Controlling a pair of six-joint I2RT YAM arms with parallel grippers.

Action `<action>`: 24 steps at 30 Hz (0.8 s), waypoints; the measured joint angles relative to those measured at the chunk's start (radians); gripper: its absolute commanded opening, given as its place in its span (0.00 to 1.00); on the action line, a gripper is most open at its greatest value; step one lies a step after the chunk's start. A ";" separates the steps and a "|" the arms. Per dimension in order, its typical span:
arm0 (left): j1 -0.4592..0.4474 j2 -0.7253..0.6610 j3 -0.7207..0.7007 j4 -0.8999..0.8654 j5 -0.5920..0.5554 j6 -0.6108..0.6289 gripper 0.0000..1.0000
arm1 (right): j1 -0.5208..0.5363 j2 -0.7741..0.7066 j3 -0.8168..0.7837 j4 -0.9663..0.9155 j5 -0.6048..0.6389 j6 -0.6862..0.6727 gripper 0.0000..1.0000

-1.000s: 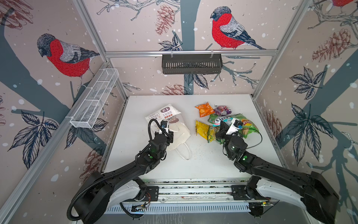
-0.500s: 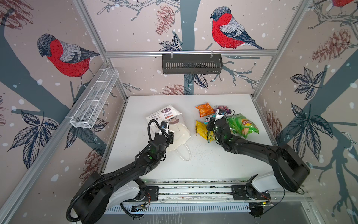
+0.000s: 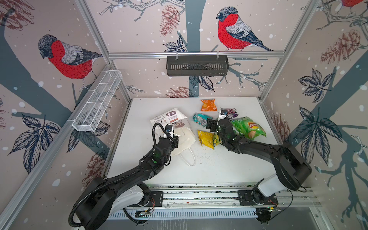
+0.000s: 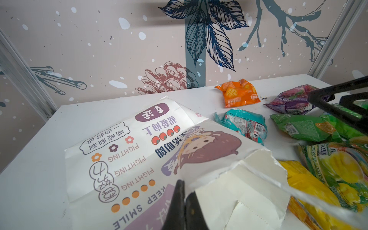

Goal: Take the snacks out of the paper bag
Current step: Place the snack at the top-center of the table, then reset both arms

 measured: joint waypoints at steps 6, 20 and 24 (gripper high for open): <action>0.000 -0.005 -0.002 0.000 0.000 0.000 0.33 | 0.003 -0.137 -0.057 0.001 0.036 -0.041 1.00; -0.004 -0.013 -0.013 0.002 0.023 0.005 0.99 | -0.061 -0.365 -0.224 -0.002 0.112 -0.081 1.00; -0.028 -0.008 -0.010 0.000 0.019 0.039 0.99 | -0.085 -0.380 -0.245 -0.002 0.131 -0.085 1.00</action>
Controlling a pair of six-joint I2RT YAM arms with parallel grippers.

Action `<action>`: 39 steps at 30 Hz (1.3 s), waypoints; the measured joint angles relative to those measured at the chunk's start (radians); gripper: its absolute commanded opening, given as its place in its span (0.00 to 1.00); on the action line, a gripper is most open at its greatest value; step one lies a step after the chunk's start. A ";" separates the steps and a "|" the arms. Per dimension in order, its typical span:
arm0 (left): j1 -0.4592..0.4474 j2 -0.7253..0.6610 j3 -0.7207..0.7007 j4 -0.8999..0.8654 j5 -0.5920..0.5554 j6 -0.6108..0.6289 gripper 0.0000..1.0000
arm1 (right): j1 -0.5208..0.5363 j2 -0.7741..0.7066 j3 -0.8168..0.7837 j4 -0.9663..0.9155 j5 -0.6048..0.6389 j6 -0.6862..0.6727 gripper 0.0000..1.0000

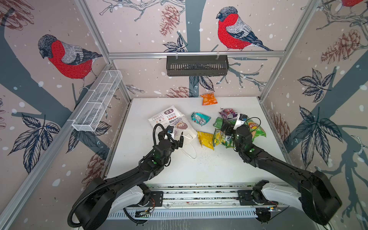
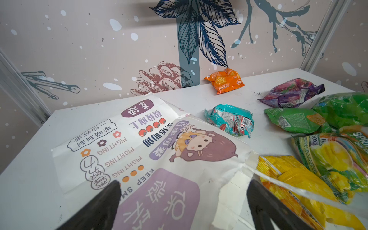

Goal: Take the snacks out of the paper bag
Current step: Reset both arms

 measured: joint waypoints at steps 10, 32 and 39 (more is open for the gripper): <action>-0.024 -0.072 0.005 -0.020 0.081 0.046 0.99 | -0.037 -0.066 -0.014 -0.011 0.021 -0.022 1.00; -0.070 -0.155 0.195 -0.664 0.214 -0.246 0.98 | -0.140 -0.204 -0.063 -0.084 -0.102 0.058 1.00; -0.077 -0.373 0.162 -0.673 0.280 -0.264 0.98 | -0.188 -0.229 -0.073 -0.116 -0.139 0.080 1.00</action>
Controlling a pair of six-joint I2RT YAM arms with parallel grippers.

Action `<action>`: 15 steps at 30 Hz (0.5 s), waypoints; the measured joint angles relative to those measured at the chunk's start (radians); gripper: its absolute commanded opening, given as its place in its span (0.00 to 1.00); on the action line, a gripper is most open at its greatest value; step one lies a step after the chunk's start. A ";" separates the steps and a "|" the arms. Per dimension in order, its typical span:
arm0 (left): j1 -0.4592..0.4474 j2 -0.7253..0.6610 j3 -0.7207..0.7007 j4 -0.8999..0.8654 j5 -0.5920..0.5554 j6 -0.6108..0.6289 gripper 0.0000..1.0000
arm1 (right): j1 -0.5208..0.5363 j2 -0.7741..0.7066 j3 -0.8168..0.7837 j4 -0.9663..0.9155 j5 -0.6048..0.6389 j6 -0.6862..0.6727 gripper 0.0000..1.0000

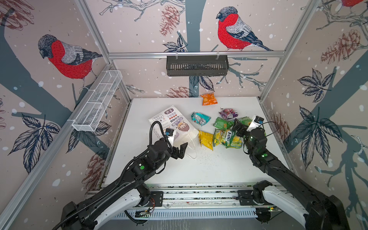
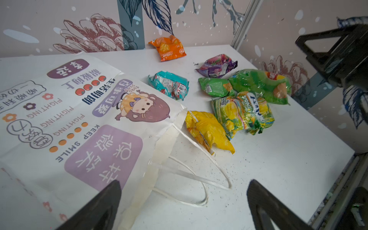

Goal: Take the snacks out of the paper bag
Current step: Reset both arms

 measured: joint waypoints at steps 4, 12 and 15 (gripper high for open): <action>0.000 -0.126 -0.066 0.043 -0.059 0.000 0.98 | -0.028 -0.020 -0.013 -0.003 -0.007 0.000 1.00; 0.005 -0.023 -0.201 0.351 -0.358 0.115 0.97 | -0.055 -0.035 -0.156 0.173 0.137 -0.106 1.00; 0.053 0.106 -0.225 0.509 -0.460 0.192 0.97 | -0.066 -0.034 -0.254 0.310 0.245 -0.168 1.00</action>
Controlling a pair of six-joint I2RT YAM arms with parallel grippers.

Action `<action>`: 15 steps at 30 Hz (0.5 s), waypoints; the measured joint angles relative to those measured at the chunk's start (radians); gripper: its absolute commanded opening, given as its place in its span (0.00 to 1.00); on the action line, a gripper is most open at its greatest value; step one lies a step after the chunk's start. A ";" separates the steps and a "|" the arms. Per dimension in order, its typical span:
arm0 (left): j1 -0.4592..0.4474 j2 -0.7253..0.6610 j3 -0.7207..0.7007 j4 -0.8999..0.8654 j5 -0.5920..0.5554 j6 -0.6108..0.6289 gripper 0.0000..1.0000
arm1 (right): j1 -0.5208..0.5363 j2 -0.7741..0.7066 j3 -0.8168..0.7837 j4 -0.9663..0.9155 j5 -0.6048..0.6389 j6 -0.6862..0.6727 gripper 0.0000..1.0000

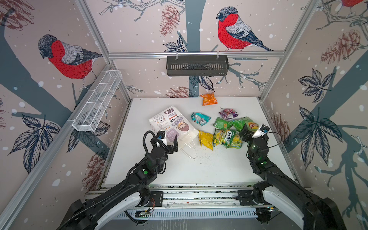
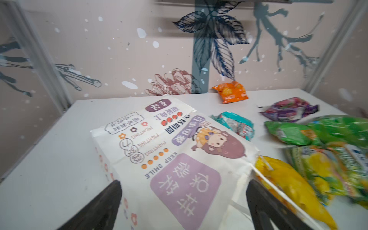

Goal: Take the snacks out of the paper bag
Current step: Reset both arms

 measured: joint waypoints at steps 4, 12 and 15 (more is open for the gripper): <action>0.157 0.172 -0.004 0.190 -0.056 0.035 0.97 | -0.038 0.039 -0.114 0.211 0.083 -0.070 1.00; 0.360 0.482 -0.032 0.515 -0.053 0.141 0.97 | -0.139 0.161 -0.164 0.382 0.097 -0.074 1.00; 0.401 0.507 -0.032 0.548 -0.020 0.141 0.97 | -0.187 0.222 -0.155 0.388 0.070 -0.045 1.00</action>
